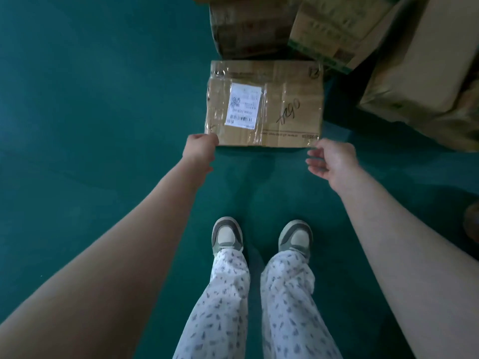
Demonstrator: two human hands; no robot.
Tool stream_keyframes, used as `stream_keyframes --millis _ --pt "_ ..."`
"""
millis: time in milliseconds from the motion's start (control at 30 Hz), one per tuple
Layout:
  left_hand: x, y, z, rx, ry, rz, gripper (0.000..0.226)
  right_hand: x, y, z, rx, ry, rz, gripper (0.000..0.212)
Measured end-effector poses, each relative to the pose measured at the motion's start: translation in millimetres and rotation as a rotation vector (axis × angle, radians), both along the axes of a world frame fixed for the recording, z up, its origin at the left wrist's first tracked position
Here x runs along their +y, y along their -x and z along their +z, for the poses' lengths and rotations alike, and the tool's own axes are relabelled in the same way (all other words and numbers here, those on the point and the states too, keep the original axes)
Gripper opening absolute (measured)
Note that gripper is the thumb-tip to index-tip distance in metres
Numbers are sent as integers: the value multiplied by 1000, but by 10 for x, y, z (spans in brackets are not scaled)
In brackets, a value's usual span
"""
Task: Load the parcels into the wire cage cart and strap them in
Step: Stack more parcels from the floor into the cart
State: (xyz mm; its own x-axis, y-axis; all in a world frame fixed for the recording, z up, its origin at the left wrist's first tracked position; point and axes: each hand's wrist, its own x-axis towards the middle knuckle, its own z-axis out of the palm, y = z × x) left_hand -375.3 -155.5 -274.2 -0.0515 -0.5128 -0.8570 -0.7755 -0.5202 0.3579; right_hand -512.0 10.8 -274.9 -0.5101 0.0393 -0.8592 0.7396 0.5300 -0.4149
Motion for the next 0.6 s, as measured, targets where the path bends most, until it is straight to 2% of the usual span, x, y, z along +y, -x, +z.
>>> stream_keyframes --millis 167,267,400,500,600 --pt "-182 -13 -830 -47 54 -60 58 -55 53 -844 157 -127 146 36" --pt "-263 33 -1124 -110 58 -134 69 -28 107 -1141 139 -163 238 51" --pt "-308 118 -1215 -72 -25 -133 55 -43 191 -1185 34 -94 241 40" --pt "-211 166 -1074 -40 29 -62 51 -11 220 -1048 105 -82 162 26" --pt "-73 232 -766 -19 64 6 34 23 239 -777 137 -60 90 24"
